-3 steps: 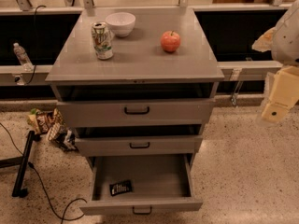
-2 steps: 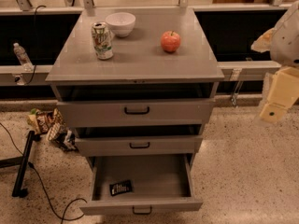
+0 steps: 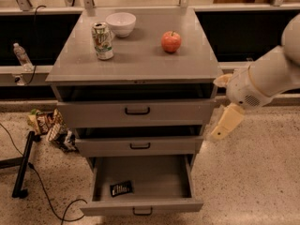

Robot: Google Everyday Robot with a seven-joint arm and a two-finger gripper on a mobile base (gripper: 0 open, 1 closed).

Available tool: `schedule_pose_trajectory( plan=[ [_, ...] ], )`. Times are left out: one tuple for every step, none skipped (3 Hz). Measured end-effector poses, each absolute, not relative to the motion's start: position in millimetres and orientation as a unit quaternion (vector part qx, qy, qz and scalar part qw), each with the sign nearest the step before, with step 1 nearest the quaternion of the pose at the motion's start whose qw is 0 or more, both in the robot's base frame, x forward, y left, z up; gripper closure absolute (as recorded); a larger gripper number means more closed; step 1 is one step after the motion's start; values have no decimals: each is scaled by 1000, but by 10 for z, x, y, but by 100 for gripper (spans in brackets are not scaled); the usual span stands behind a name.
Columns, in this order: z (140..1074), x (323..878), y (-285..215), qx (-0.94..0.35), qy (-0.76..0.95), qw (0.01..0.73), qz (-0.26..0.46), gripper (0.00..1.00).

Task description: Pick rxbar chocolate from bottom drawer and place on counter

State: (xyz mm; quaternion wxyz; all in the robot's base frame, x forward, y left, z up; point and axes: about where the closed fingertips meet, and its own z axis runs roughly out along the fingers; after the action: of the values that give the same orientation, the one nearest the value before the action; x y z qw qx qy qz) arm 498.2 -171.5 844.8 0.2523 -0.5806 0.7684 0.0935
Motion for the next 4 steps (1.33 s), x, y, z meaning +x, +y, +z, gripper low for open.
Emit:
schedule_pose_trajectory(
  plan=[
    [7946,5454,-1503,-577,753,298,102,0],
    [7929,5437,-1500,-577,753,297,105,0],
    [7255,5444,-1481,-545,759,320,158,0],
    [6507,5464,-1442,-522,756,331,216,0]
  ],
)
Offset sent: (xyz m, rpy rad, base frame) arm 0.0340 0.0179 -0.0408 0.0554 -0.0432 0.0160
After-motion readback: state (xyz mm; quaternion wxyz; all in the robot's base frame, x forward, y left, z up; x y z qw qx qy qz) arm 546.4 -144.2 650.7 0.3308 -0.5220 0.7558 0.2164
